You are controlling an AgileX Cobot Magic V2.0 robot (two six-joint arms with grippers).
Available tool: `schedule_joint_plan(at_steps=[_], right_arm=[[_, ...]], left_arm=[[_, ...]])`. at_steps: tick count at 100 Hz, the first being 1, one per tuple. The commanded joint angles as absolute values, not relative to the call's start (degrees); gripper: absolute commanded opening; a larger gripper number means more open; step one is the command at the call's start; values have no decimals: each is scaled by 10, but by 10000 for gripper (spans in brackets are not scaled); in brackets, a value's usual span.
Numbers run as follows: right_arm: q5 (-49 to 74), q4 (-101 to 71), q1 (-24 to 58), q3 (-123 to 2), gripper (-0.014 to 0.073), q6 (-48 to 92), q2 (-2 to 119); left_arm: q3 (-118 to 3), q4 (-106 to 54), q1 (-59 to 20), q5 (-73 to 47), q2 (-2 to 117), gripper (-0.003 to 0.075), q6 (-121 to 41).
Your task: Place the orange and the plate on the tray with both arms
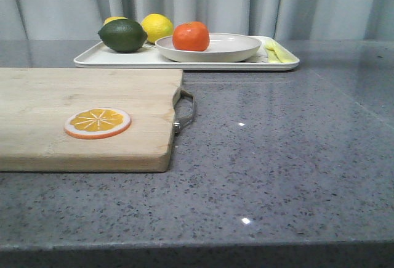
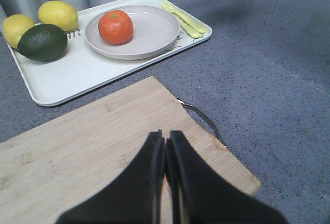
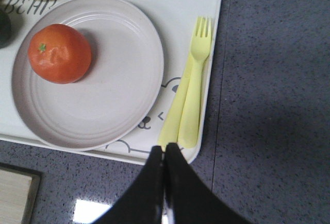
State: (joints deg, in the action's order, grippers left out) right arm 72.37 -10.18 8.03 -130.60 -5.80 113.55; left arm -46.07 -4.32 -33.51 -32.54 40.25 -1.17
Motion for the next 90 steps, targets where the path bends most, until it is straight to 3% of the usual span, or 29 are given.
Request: schedule_joint_plan(at_steps=[1, 52, 90], right_arm=[[763, -94, 80, -1296, -66, -51, 1060], [710, -87, 80, -1100, -66, -42, 830], [624, -86, 80, -865, -66, -14, 616]], left_arm=[[-476, -47, -333, -285, 401, -19, -8], [-476, -83, -333, -286, 401, -19, -7], [-476, -84, -333, -284, 401, -19, -7]])
